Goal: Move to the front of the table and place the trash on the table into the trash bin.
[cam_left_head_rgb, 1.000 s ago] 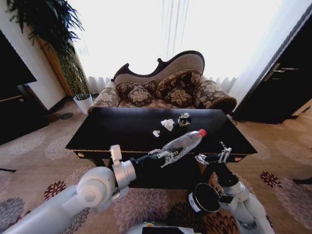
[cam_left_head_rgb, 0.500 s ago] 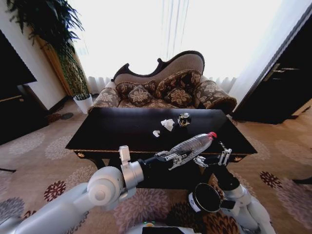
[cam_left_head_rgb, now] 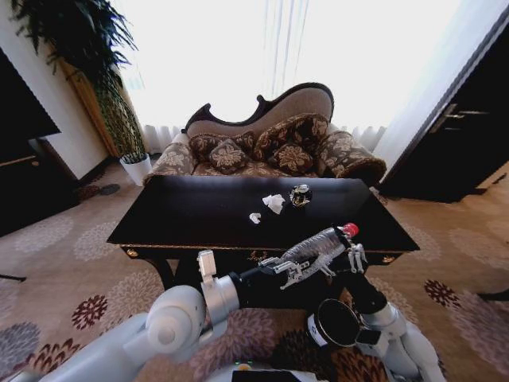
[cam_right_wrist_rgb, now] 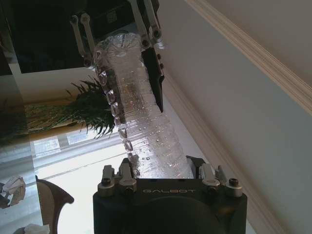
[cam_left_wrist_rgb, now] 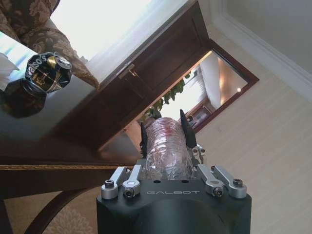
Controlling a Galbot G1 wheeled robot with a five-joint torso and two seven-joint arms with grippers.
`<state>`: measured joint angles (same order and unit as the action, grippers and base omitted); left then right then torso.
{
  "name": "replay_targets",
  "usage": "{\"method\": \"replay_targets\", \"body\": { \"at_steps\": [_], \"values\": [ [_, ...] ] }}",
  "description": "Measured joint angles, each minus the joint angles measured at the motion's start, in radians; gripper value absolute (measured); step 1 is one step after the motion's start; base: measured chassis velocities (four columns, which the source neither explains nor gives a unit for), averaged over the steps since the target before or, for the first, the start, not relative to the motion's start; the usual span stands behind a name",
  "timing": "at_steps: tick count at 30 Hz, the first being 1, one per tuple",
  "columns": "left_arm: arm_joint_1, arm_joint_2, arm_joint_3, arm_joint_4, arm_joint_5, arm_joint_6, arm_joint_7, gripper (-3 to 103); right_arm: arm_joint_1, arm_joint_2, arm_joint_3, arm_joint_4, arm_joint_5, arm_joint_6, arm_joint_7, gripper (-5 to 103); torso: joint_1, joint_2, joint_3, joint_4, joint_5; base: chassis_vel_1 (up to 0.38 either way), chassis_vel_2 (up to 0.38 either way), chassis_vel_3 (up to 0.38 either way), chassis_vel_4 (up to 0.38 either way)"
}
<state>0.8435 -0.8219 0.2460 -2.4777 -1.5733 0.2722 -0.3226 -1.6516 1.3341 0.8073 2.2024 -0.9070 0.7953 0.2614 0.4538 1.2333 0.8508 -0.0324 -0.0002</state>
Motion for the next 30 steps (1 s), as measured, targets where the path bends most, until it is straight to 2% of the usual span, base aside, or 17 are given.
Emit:
{"method": "replay_targets", "body": {
  "at_steps": [5,9,10,11,12,14,15,17,18,20,23,27,30],
  "values": [
    [0.000,0.002,-0.004,-0.002,-0.001,0.002,0.000,36,0.000,0.000,0.000,0.000,0.002,-0.001,-0.001,44,0.000,0.000,0.000,0.0000,0.0000,0.000,0.000,0.000,0.000],
    [0.004,0.003,-0.008,-0.002,-0.002,0.009,0.000,36,-0.002,0.000,0.000,-0.006,0.002,0.000,0.000,38,0.000,0.000,0.000,-0.0001,0.0000,0.000,0.000,0.000,0.000],
    [0.006,0.004,-0.011,-0.003,-0.002,0.013,0.000,33,-0.001,0.001,0.000,-0.009,0.002,0.000,0.000,37,0.000,0.000,0.000,-0.0001,0.0000,0.000,0.000,0.000,0.000],
    [0.006,0.006,-0.012,-0.004,-0.001,0.016,0.000,38,0.000,0.001,0.000,-0.010,0.002,0.000,0.000,37,0.000,0.000,0.000,0.0000,0.0000,0.000,0.000,0.000,0.000],
    [0.006,0.006,-0.012,-0.004,-0.001,0.016,0.000,38,0.000,0.001,0.000,-0.010,0.002,0.000,0.000,37,0.000,0.000,0.000,0.0000,0.0000,0.000,0.000,0.000,0.000],
    [-0.001,0.015,-0.016,-0.008,0.004,0.022,0.001,48,0.004,0.001,-0.001,-0.011,0.003,0.000,0.000,36,0.000,0.000,0.000,0.0000,0.0000,0.000,0.000,0.000,0.000],
    [-0.005,0.019,-0.018,-0.010,0.005,0.025,0.001,48,0.005,0.002,-0.001,-0.012,0.003,0.000,0.000,36,0.000,0.000,0.000,-0.0001,0.0000,0.000,0.000,0.000,0.000],
    [-0.011,0.032,-0.029,-0.017,0.005,0.032,0.002,59,0.005,0.002,-0.001,-0.016,0.005,-0.001,0.000,31,0.000,0.000,0.000,-0.0001,0.0000,0.000,0.000,0.000,0.000],
    [-0.011,0.032,-0.029,-0.017,0.005,0.032,0.002,59,0.005,0.002,-0.001,-0.016,0.005,-0.001,0.000,31,0.000,0.000,0.000,-0.0001,0.0000,0.000,0.000,0.000,0.000],
    [-0.013,0.045,-0.046,-0.020,0.005,0.037,0.010,70,0.006,0.004,-0.001,-0.019,0.007,-0.003,0.000,26,0.000,0.000,0.000,-0.0001,0.0000,0.000,0.000,0.000,0.000],
    [-0.011,0.052,-0.062,-0.021,0.004,0.040,0.017,76,0.006,0.006,-0.001,-0.021,0.007,-0.003,0.000,25,0.000,0.000,0.000,-0.0001,0.0000,0.000,0.000,0.000,0.000],
    [0.004,0.064,-0.108,-0.021,0.015,0.046,0.023,97,0.006,0.012,-0.005,-0.025,0.004,-0.003,-0.001,25,0.000,0.000,0.000,-0.0001,-0.0001,0.000,0.000,0.000,0.000],
    [0.010,0.075,-0.143,-0.021,0.037,0.046,0.026,98,0.006,0.016,-0.007,-0.030,0.004,-0.003,-0.001,25,0.000,0.000,0.000,-0.0001,0.0000,0.000,0.000,0.000,0.000]
  ]
}}
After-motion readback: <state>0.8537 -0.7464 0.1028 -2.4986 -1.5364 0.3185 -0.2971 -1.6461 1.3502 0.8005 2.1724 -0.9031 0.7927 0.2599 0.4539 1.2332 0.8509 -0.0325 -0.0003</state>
